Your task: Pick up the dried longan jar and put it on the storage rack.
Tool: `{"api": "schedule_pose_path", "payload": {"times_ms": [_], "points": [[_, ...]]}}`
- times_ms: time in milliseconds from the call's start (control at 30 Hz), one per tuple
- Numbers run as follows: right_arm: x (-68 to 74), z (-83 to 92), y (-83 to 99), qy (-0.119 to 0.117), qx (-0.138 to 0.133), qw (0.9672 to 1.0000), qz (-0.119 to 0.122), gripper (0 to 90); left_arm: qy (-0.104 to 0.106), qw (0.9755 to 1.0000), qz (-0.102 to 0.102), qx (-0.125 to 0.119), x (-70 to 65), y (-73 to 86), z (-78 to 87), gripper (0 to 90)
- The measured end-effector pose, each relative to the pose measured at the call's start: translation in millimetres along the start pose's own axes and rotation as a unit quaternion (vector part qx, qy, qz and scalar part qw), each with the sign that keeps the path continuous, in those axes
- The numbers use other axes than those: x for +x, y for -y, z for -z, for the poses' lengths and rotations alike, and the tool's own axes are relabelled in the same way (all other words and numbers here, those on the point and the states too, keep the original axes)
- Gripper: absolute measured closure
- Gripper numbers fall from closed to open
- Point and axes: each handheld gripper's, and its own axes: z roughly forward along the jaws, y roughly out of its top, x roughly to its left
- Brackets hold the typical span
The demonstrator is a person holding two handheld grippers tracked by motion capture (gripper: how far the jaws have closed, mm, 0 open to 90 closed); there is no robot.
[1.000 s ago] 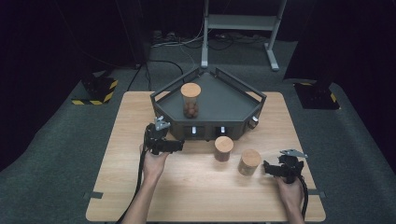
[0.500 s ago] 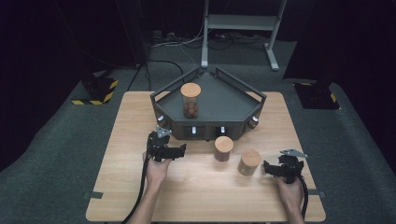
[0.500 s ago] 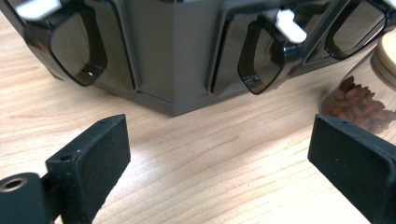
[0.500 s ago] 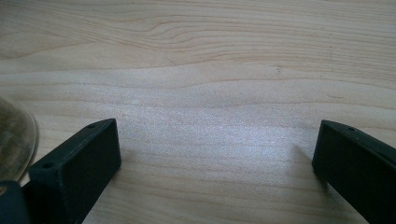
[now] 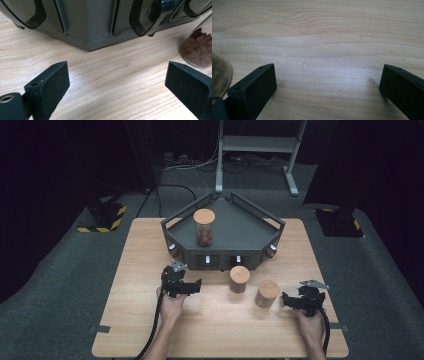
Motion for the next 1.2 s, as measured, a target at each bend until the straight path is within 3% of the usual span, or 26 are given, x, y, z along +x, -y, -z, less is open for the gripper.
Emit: {"api": "schedule_pose_path", "payload": {"times_ms": [533, 1033, 1200], "points": [[0.0, 0.0, 0.0, 0.000, 0.000, 1.0000, 0.000, 0.5, -0.007, 0.9998, 0.000, 0.018, -6.6, 12.5, -17.9, 5.3], [0.0, 0.0, 0.0, 0.000, 0.000, 1.0000, 0.000, 0.4, -0.021, 0.9993, -0.010, 0.030, -11.7, 21.7, -32.1, 5.0], [0.0, 0.0, 0.0, 0.000, 0.000, 1.0000, 0.000, 0.4, -0.029, 0.9987, -0.023, 0.036, -16.7, 24.8, -37.4, 4.8]]}}
